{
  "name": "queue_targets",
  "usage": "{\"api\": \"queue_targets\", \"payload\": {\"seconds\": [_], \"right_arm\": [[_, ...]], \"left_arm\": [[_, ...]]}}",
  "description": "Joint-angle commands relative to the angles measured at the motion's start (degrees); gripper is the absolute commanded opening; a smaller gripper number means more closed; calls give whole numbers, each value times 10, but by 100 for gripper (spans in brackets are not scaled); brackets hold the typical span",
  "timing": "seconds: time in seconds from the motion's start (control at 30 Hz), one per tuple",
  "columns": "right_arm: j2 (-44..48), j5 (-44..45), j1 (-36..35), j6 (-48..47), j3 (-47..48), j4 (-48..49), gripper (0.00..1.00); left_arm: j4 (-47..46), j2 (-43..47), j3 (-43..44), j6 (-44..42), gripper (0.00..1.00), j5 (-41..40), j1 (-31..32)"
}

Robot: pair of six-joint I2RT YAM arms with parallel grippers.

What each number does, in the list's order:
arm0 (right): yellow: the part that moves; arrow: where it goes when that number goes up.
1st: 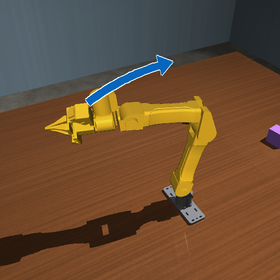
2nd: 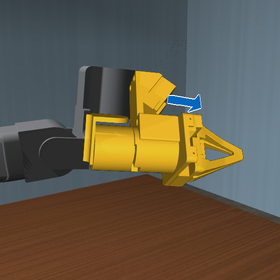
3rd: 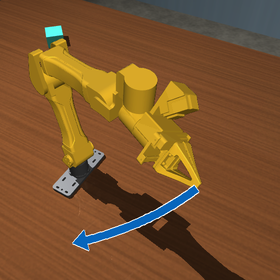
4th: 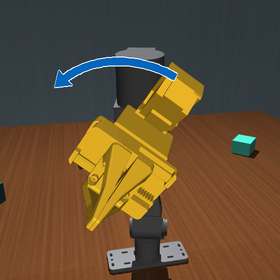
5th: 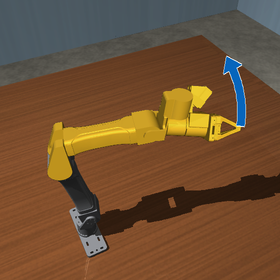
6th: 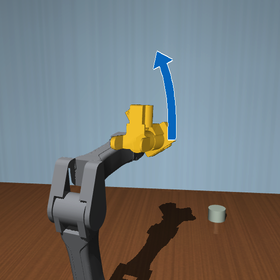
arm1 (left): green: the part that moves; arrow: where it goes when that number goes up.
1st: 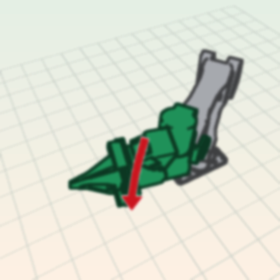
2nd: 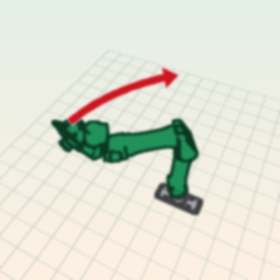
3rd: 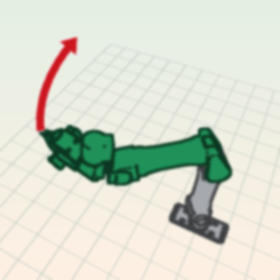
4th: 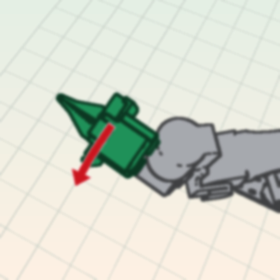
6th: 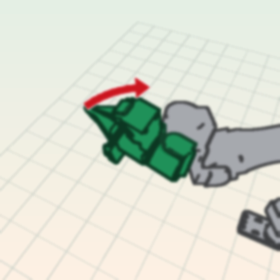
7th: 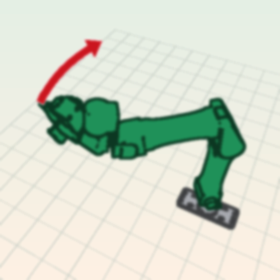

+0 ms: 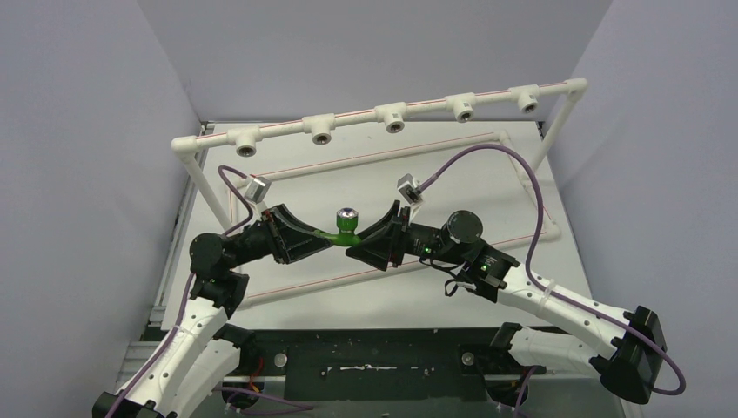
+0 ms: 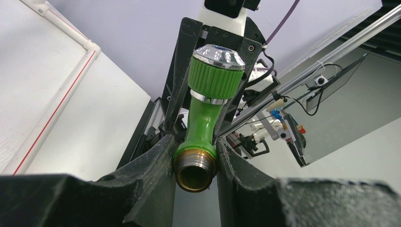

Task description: Install the water faucets

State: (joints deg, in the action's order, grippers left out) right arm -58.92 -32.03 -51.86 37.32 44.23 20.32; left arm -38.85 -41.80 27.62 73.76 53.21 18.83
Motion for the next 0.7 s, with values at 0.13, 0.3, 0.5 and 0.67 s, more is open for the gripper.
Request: {"api": "queue_targets", "payload": {"seconds": [0.13,0.3,0.5,0.67], "right_arm": [[18,-7,-3,8,2,63,39],[18,-11,-3,16,-2,79,42],[16,-13,-3,18,-1,77,42],[14,-15,-3,18,-1,78,38]], "left_arm": [[-55,5,6,12,0,12,3],[-55,5,3,13,0,13,3],[-57,5,1,15,0,11,3],[-57,5,0,15,0,11,3]]}}
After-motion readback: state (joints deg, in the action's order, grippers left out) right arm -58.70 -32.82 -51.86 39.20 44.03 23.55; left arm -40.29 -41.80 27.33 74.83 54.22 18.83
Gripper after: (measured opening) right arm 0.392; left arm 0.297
